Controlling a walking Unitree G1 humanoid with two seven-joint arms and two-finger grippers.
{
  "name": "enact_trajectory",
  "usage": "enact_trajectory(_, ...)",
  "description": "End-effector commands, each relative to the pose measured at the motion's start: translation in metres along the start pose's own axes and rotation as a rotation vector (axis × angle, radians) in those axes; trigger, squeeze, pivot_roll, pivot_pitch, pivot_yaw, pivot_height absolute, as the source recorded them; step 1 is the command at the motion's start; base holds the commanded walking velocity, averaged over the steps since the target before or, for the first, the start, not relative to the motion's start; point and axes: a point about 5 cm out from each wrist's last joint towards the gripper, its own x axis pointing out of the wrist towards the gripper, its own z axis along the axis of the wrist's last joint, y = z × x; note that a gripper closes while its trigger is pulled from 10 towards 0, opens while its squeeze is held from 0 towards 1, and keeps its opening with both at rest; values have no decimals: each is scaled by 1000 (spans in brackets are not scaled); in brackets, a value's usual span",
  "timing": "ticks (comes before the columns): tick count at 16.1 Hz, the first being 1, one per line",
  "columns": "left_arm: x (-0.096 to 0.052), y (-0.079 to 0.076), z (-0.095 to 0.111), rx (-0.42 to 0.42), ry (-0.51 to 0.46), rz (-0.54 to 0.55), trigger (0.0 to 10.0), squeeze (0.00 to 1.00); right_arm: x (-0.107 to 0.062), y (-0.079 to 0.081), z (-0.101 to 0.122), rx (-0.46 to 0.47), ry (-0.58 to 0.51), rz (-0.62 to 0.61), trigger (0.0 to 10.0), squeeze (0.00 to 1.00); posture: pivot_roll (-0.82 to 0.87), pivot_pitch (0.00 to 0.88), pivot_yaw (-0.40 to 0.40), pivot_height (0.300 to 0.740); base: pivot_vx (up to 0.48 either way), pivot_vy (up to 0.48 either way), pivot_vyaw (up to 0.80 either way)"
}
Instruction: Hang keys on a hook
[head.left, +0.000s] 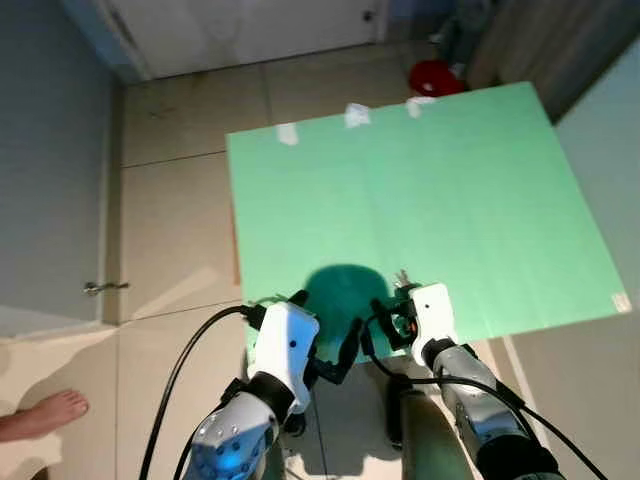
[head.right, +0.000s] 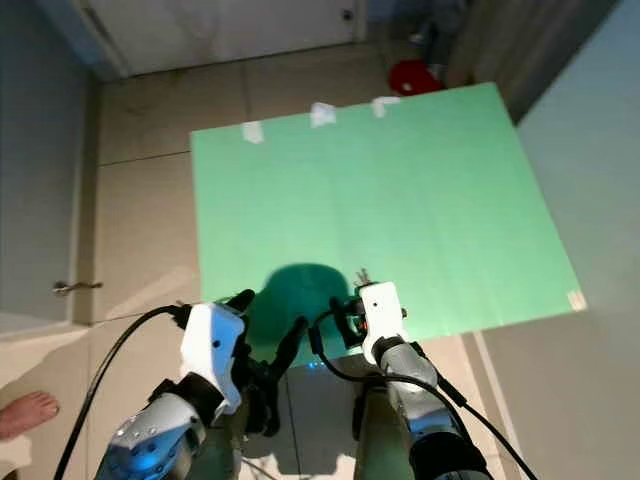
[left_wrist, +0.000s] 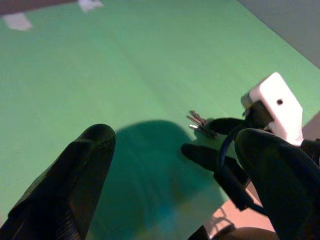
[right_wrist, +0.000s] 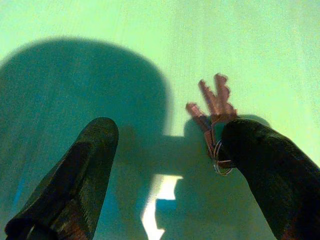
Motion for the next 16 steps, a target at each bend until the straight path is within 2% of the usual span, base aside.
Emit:
enact_trajectory(1, -1, -4, -10, -14, 48, -10, 10000, 0, -5, 5, -9, 33, 35, 23, 10000, 0, -20, 363, 39, 740, 0, 0, 0)
enact_trajectory(6, 11, -13, -17, -4, 78, -91, 10000, 0, -4, 8, 2, 73, -9, 36, 10000, 0, -46, 329, 43, 740, 0, 0, 0)
enact_trajectory(9, 14, -11, -24, 26, 111, -88, 10000, 0, -1, 8, 5, 80, -6, 31, 10000, 0, -53, 326, 51, 740, 0, 0, 0)
enact_trajectory(11, 15, -7, -35, 59, 160, -67, 10000, 0, 2, 5, 5, 84, 5, 13, 10000, 0, -63, 328, 62, 740, 0, 0, 0)
enact_trajectory(13, 20, -12, -40, 102, 180, -96, 10000, 0, 7, 5, 8, 76, -2, 6, 10000, 0, -71, 315, 62, 740, 0, 0, 0)
enact_trajectory(15, 22, -13, -40, 129, 167, -90, 10000, 0, 10, 5, 14, 73, -24, 5, 10000, 0, -77, 303, 60, 740, 0, 0, 0)
enact_trajectory(16, 22, -8, -50, 177, 143, -46, 10000, 0, 11, 5, 17, 64, -38, 1, 10000, 0, -81, 297, 56, 740, 0, 0, 0)
